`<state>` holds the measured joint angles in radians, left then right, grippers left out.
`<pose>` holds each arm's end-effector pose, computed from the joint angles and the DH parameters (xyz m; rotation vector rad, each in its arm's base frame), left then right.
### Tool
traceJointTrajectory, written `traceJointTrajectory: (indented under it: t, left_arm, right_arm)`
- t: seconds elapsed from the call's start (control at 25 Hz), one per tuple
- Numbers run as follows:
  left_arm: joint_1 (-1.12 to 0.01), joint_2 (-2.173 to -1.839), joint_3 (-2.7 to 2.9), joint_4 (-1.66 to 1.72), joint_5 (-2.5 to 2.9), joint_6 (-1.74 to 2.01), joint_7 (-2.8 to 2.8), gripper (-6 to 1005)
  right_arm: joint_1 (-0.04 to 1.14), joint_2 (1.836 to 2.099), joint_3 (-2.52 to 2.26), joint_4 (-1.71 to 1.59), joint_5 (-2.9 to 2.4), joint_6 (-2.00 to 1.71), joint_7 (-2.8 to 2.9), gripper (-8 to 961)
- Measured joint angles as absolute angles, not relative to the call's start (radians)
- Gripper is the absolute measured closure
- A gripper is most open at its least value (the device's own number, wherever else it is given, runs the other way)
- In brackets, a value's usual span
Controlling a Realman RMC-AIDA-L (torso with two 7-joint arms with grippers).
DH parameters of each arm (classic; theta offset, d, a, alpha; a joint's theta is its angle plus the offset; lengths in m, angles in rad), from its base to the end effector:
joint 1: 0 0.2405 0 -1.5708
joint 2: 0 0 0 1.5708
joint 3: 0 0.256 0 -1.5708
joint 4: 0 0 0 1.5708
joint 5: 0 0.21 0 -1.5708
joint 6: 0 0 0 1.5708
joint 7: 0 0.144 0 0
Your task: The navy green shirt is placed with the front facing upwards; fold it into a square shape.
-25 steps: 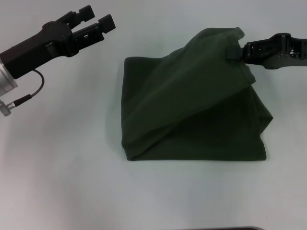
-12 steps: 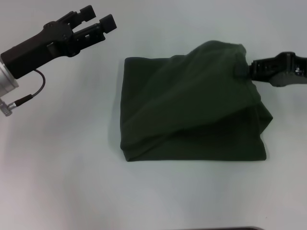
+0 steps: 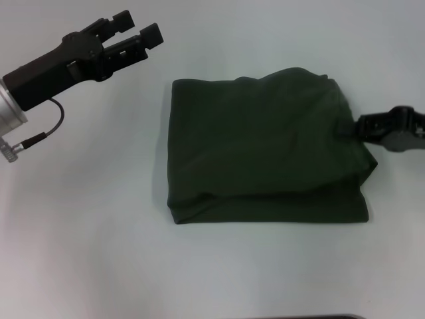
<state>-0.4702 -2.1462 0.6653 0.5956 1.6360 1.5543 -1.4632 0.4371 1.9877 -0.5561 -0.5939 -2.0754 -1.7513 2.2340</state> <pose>-0.2440 0.3279 0.0018 -2.3789 -0.8529 -1.2288 0.3057 0.2861 0.0356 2.2714 -1.9432 -0.8581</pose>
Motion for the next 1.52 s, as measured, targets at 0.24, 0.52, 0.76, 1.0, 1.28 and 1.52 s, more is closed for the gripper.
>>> traceJointTrajectory:
  t: [0.24,0.52,0.76,1.0,1.28,1.52]
  left_arm:
    - [-0.471,-2.143,0.665,0.595,1.638,1.554,-1.463,74]
    - [-0.469,-2.141,0.662,0.596,1.638,1.558,-1.463,78]
    - [-0.469,-2.141,0.661,0.597,1.634,1.558,-1.463,81]
    - [-0.471,-2.141,0.661,0.598,1.634,1.556,-1.463,84]
    - [-0.471,-2.141,0.659,0.599,1.634,1.557,-1.457,87]
    - [-0.467,-2.14,0.66,0.599,1.633,1.559,-1.451,90]
  right_arm:
    - [0.433,1.983,-0.547,-0.531,-2.098,-1.726,2.194,872]
    - [0.373,1.978,-0.413,-0.546,-2.094,-1.707,2.193,734]
    - [0.346,1.967,-0.325,-0.583,-2.094,-1.736,2.19,381]
    - [0.387,1.974,-0.375,-0.572,-2.102,-1.737,2.17,236]
    - [0.42,1.982,-0.439,-0.568,-2.104,-1.691,2.195,236]
    - [0.429,1.974,-0.434,-0.568,-2.101,-1.587,2.21,235]
